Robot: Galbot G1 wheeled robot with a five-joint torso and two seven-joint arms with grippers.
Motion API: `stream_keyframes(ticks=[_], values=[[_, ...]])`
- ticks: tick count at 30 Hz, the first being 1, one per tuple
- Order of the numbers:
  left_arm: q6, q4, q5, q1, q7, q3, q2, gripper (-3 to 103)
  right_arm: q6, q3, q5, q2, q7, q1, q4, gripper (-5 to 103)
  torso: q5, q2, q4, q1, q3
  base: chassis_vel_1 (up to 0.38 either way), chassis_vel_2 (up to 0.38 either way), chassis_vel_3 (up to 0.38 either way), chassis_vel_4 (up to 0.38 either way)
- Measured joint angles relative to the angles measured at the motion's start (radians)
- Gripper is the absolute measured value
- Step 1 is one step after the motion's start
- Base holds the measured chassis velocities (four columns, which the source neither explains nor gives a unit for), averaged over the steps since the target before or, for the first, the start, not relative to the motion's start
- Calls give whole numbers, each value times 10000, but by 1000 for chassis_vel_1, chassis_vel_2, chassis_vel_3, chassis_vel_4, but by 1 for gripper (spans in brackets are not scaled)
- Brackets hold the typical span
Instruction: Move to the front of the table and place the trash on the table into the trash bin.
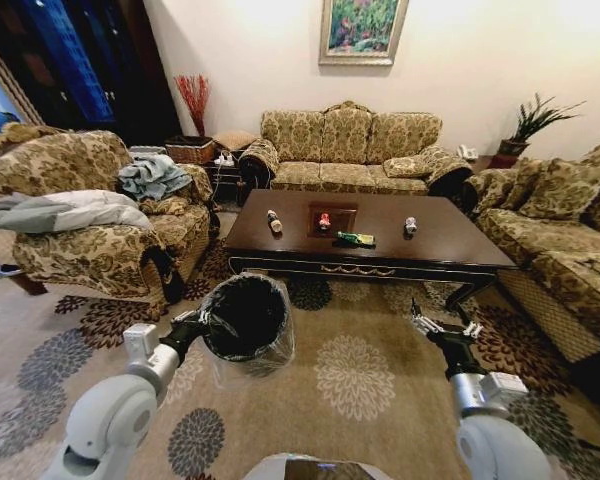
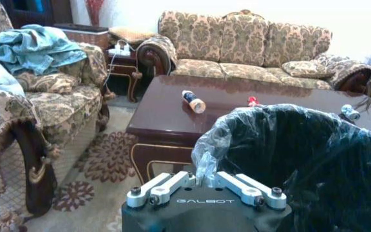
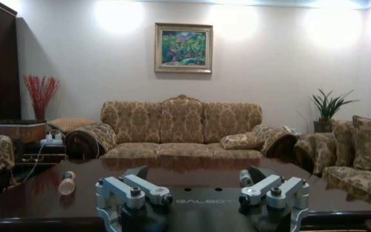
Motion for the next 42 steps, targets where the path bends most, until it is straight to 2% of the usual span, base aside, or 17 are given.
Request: stream_keyframes(ticks=[14, 22, 42], values=[[-55, 115, 70, -53, 32, 4, 5, 4, 24, -40, -24, 62, -10, 12, -7, 100, 0, 756, 3, 341, 416, 35, 65, 68, 21], [-145, 207, 286, -52, 270, 25, 9, 4, 7, -29, -37, 71, -15, 6, -9, 100, -1, 1151, -1, 514, 630, 3, 19, 12, 1], [-326, 409, 376, -77, 376, 135, -68, 4, 13, -65, -67, 113, -59, 50, -187, 100, 1, 2191, 0, 988, 1206, -101, 107, 108, -107]])
